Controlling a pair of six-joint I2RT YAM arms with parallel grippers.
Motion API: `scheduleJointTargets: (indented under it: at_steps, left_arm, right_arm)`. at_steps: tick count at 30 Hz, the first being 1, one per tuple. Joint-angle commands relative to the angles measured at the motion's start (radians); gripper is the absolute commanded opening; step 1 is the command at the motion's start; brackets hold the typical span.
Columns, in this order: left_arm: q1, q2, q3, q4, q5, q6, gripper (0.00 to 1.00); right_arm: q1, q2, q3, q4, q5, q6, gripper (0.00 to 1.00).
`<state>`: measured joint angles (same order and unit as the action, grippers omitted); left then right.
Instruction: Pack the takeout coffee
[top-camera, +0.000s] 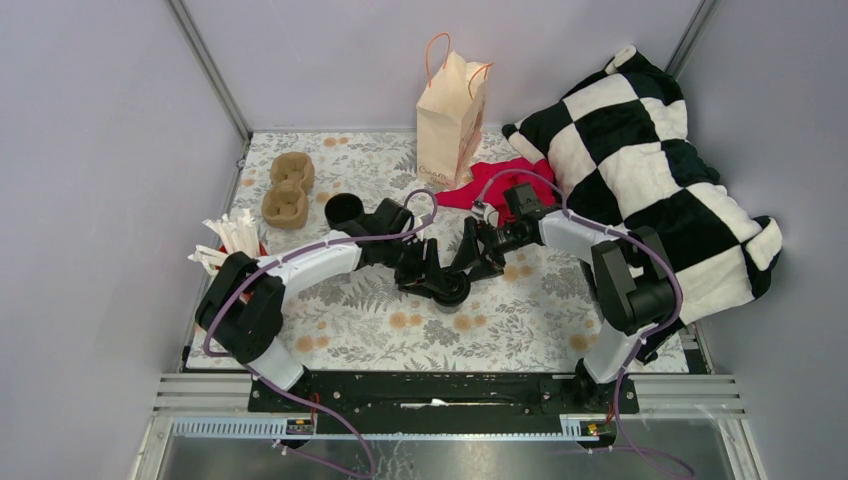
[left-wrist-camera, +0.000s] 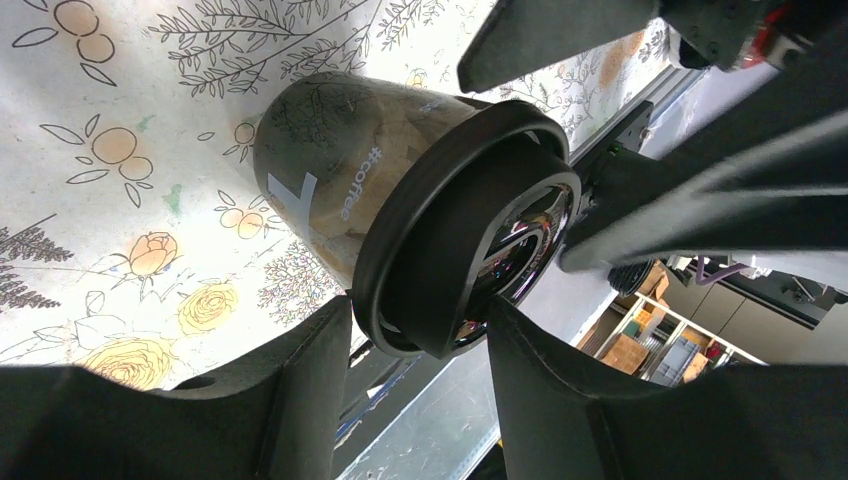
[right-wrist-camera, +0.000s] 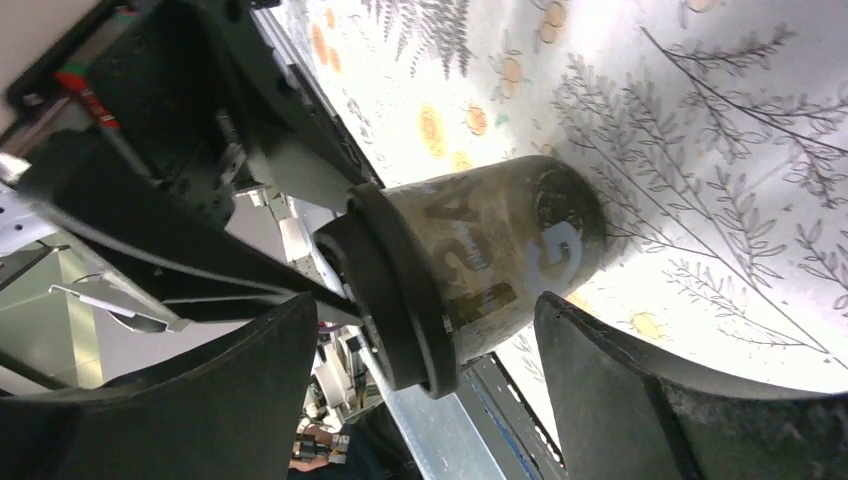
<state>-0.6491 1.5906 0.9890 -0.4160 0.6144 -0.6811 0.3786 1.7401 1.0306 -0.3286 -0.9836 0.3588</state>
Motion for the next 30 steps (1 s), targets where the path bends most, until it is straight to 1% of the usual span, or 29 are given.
scheduleJointTargets:
  at_steps: [1,3,5,7,8,10,12,14,16,18,20,21,22,24,30]
  left_arm:
    - [0.002,0.069,-0.027,-0.089,-0.164,0.06,0.54]
    - [0.007,0.072,-0.032,-0.09,-0.168,0.061,0.53]
    - [0.011,0.076,-0.045,-0.088,-0.173,0.061,0.53]
    - [0.016,0.088,-0.07,-0.08,-0.177,0.061,0.53]
    - [0.018,0.094,-0.083,-0.072,-0.178,0.061,0.52]
    - [0.021,0.107,-0.11,-0.062,-0.183,0.062,0.51]
    - [0.02,0.115,-0.134,-0.053,-0.191,0.061,0.5]
    - [0.02,0.123,-0.142,-0.048,-0.193,0.064,0.5]
    - [0.02,0.131,-0.141,-0.047,-0.195,0.067,0.5]
    - [0.021,0.131,-0.13,-0.054,-0.196,0.07,0.5]
    - [0.021,0.127,-0.11,-0.074,-0.205,0.078,0.5]
    - [0.02,0.124,-0.102,-0.081,-0.207,0.081,0.5]
    - [0.02,0.125,-0.096,-0.084,-0.207,0.083,0.5]
    - [0.02,0.132,-0.086,-0.088,-0.204,0.088,0.5]
    - [0.02,0.147,-0.062,-0.101,-0.206,0.098,0.5]
  right_arm:
    - [-0.005,0.068,0.0,-0.047,0.039,-0.044,0.82]
    - [-0.004,0.09,-0.046,-0.018,0.053,-0.037,0.78]
    - [-0.007,0.116,-0.107,0.036,0.096,0.008,0.75]
    - [-0.01,0.16,-0.15,0.088,0.11,0.063,0.68]
    - [-0.009,0.167,-0.163,0.104,0.128,0.08,0.66]
    - [-0.009,0.147,-0.18,0.117,0.193,0.086,0.66]
    - [-0.009,0.142,-0.17,0.072,0.276,0.056,0.67]
    - [-0.01,0.153,-0.172,0.073,0.298,0.044,0.68]
    - [-0.012,0.17,-0.173,0.085,0.267,0.041,0.7]
    - [-0.012,0.139,-0.147,0.052,0.219,0.024,0.74]
    - [-0.013,0.049,-0.115,0.008,0.183,0.008,0.85]
    - [-0.014,0.008,-0.094,-0.025,0.17,-0.002,0.88]
    - [-0.016,-0.005,-0.077,-0.058,0.138,-0.015,0.9]
    - [-0.02,-0.021,-0.065,-0.093,0.086,-0.034,0.9]
    - [-0.023,-0.049,-0.093,-0.059,0.0,-0.049,0.86]
